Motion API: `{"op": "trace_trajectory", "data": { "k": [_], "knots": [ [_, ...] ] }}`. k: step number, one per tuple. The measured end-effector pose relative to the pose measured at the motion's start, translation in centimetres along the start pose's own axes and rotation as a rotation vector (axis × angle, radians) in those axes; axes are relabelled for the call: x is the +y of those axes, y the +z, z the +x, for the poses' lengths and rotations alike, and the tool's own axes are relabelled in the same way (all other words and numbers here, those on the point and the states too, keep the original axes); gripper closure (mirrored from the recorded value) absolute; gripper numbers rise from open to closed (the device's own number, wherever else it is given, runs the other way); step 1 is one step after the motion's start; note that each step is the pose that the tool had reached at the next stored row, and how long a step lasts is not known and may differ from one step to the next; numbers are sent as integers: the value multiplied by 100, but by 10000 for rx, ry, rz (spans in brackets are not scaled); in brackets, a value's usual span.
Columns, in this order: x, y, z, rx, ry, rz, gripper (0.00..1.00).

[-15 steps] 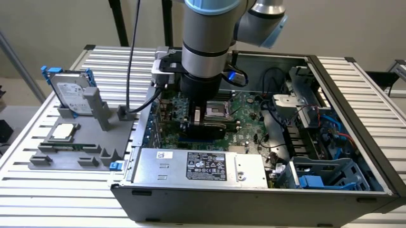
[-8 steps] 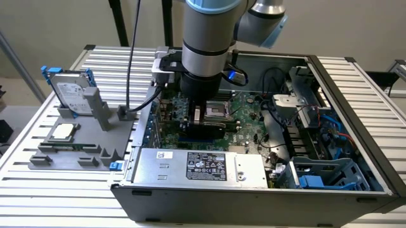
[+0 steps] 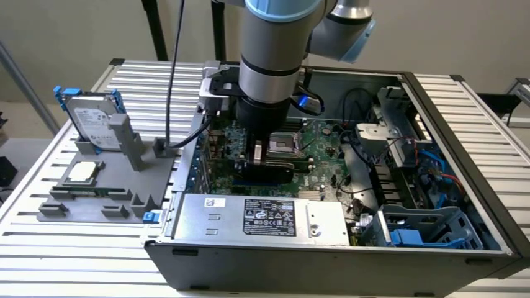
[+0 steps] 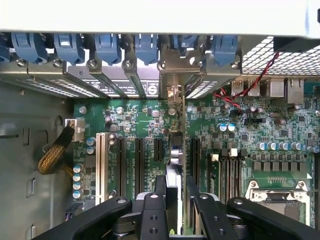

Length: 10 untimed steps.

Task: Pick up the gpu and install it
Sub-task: 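Insert the gpu into the slot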

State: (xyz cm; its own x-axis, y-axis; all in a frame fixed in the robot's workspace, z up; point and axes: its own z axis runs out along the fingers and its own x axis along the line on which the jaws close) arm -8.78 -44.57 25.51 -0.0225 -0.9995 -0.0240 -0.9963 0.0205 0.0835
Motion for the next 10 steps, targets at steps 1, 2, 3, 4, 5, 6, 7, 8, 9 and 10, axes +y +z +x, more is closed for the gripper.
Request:
{"op": "trace_trajectory", "data": {
  "k": [1,2,3,4,5,6,7,8,9,10],
  "knots": [
    [-8,4,1,2,2,-20,73],
    [-18,7,2,2,2,-41,73],
    [-28,10,3,2,3,-62,73],
    [-38,15,4,2,2,-79,73],
    [-42,21,5,4,2,-94,73],
    [-43,27,6,6,3,-103,73],
    [-43,32,6,8,5,-109,73],
    [-44,37,7,10,5,-112,73],
    [-45,42,7,11,3,-116,73],
    [-46,47,6,10,3,-120,73]
  ]
}}
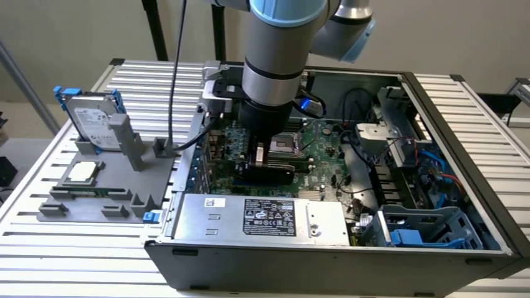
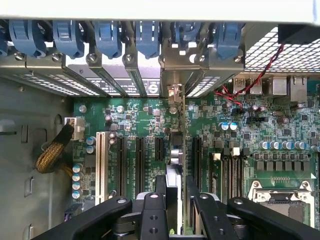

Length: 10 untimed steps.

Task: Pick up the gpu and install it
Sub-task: 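Insert the gpu into the slot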

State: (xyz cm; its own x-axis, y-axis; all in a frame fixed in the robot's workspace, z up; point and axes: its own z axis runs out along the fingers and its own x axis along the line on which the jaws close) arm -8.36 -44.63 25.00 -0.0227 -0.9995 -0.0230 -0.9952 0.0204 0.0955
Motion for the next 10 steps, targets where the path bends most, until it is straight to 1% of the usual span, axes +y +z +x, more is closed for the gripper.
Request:
{"op": "trace_trajectory", "data": {
  "k": [3,8,10],
  "knots": [
    [-1,5,0,11,0,-26,73],
    [-1,11,-3,41,5,-53,73],
    [-1,11,-9,61,7,-69,73]
  ]
}}
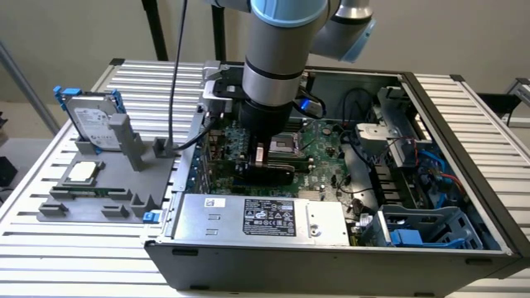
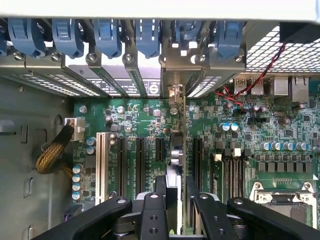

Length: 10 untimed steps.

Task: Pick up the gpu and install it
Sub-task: 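Insert the gpu into the slot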

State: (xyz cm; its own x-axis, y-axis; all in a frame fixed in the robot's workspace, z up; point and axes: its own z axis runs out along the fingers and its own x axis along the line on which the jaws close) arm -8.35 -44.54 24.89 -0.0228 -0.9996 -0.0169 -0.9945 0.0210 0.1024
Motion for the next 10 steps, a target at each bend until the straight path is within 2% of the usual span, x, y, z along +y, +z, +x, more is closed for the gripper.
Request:
{"op": "trace_trajectory", "data": {
  "k": [7,10],
  "knots": [
    [1,0,-40,94,11,-43,73],
    [1,3,-44,107,11,-45,73]
  ]
}}
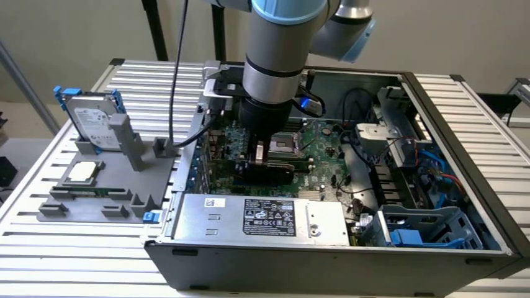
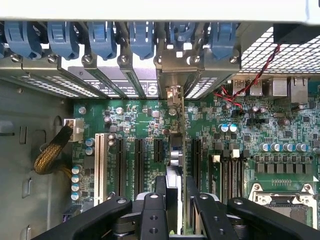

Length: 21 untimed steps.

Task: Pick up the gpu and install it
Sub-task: 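Insert the gpu into the slot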

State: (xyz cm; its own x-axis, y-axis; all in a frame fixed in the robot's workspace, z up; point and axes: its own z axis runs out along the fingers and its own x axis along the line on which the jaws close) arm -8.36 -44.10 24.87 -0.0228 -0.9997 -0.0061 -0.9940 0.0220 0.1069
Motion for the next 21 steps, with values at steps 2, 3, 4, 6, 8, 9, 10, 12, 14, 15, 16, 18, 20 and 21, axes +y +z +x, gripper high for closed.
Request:
{"op": "trace_trajectory", "data": {
  "k": [2,3,4,6,8,9,10,12,14,15,16,18,20,21],
  "knots": [
    [0,3,-1,11,2,0,73],
    [0,5,-3,25,4,-1,73],
    [0,6,-8,39,5,-3,73],
    [1,10,-14,56,10,-8,73],
    [0,13,-16,67,10,-7,73],
    [0,13,-16,74,10,-9,73],
    [0,13,-16,78,10,-11,73],
    [-1,14,-16,82,10,-13,73],
    [-1,16,-16,81,10,-12,73],
    [-1,18,-16,81,10,-11,73],
    [-1,20,-16,82,10,-12,73],
    [-2,30,-16,79,11,-15,73],
    [-3,37,-16,83,10,-13,73],
    [-3,38,-16,86,10,-14,73]
  ]
}}
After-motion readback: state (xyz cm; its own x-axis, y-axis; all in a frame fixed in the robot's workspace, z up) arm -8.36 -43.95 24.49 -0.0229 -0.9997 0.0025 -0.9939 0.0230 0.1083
